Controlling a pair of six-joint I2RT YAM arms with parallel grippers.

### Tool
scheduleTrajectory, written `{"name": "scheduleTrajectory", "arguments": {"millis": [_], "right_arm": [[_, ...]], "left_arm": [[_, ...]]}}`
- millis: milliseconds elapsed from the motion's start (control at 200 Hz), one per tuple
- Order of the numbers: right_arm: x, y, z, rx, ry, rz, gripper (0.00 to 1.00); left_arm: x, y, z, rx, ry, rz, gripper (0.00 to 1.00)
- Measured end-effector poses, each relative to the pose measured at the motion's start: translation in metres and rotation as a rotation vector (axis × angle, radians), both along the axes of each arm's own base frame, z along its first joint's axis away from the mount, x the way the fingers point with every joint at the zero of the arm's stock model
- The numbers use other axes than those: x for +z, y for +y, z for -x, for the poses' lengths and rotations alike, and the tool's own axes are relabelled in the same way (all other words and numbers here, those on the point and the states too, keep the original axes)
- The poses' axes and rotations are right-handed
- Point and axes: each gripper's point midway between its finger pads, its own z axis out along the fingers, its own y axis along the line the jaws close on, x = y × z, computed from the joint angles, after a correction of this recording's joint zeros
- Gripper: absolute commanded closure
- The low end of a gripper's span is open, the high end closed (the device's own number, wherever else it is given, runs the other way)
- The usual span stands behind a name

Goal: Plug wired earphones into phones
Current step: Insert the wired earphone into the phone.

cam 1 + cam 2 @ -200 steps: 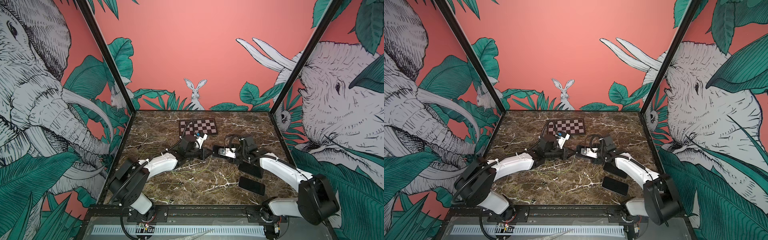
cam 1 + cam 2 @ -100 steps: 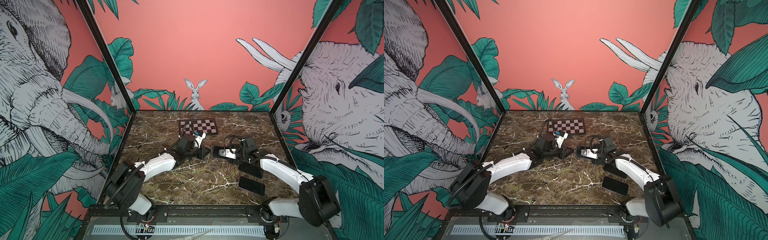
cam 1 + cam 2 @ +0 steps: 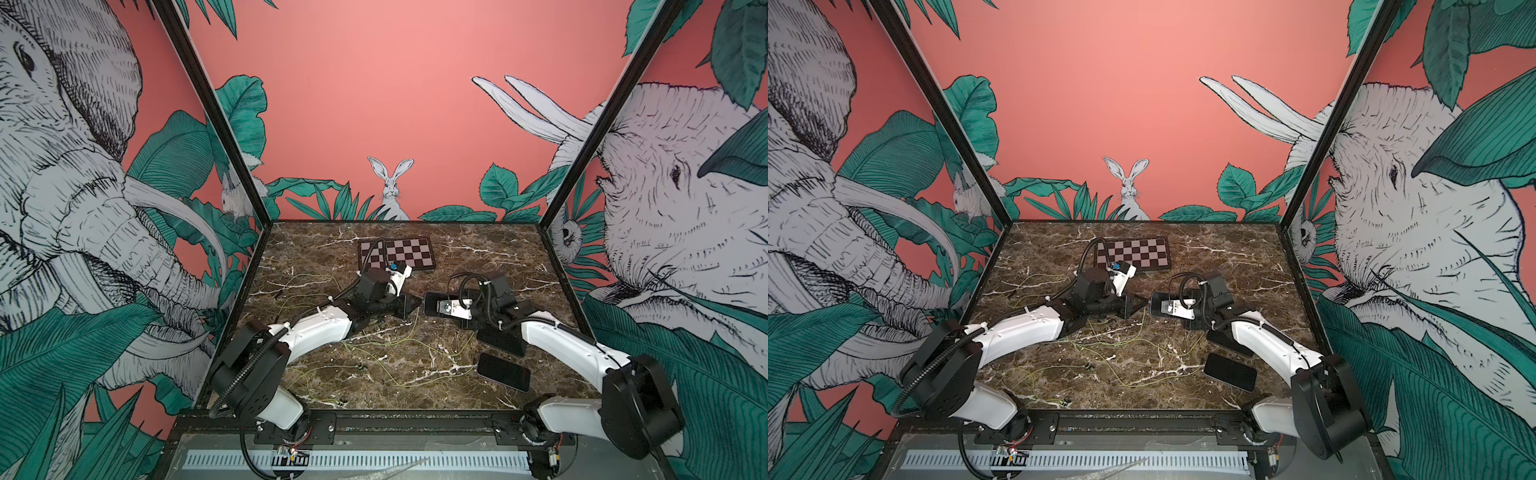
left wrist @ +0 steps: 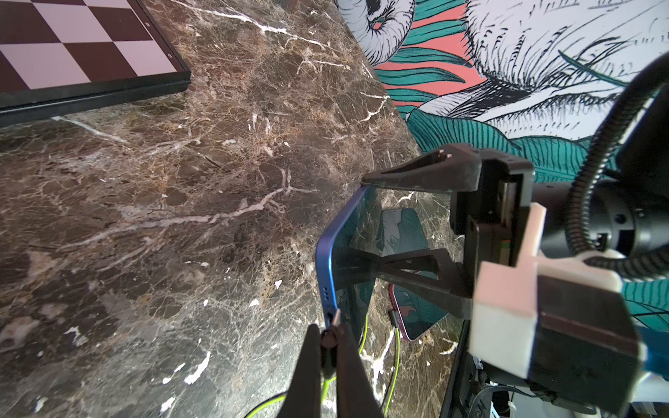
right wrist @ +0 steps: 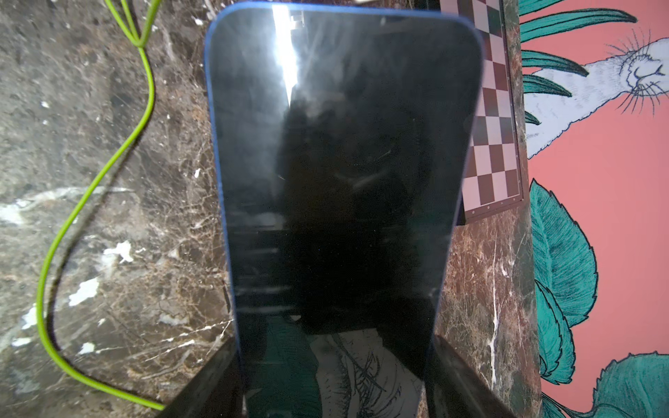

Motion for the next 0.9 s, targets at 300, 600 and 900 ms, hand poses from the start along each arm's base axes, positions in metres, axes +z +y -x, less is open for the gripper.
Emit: {"name": "scheduleTrajectory", "arguments": {"millis": [300,600,900], "right_arm": [[0.004,0.003,-0.002,0.006,-0.023,-0.009,0.36],[0.004,0.000,-0.003,0.002,-0.044,0.006,0.36],[0.004,0.000,-0.003,0.002,-0.049,0.008,0.36]], "left_arm": [[0.000,-0.001,0.002,-0.008,0.003,0.003,1.00],[0.003,0.002,0.000,0.007,-0.008,-0.002,1.00],[0.011,0.004,-0.002,0.022,-0.034,0.005,1.00]]}}
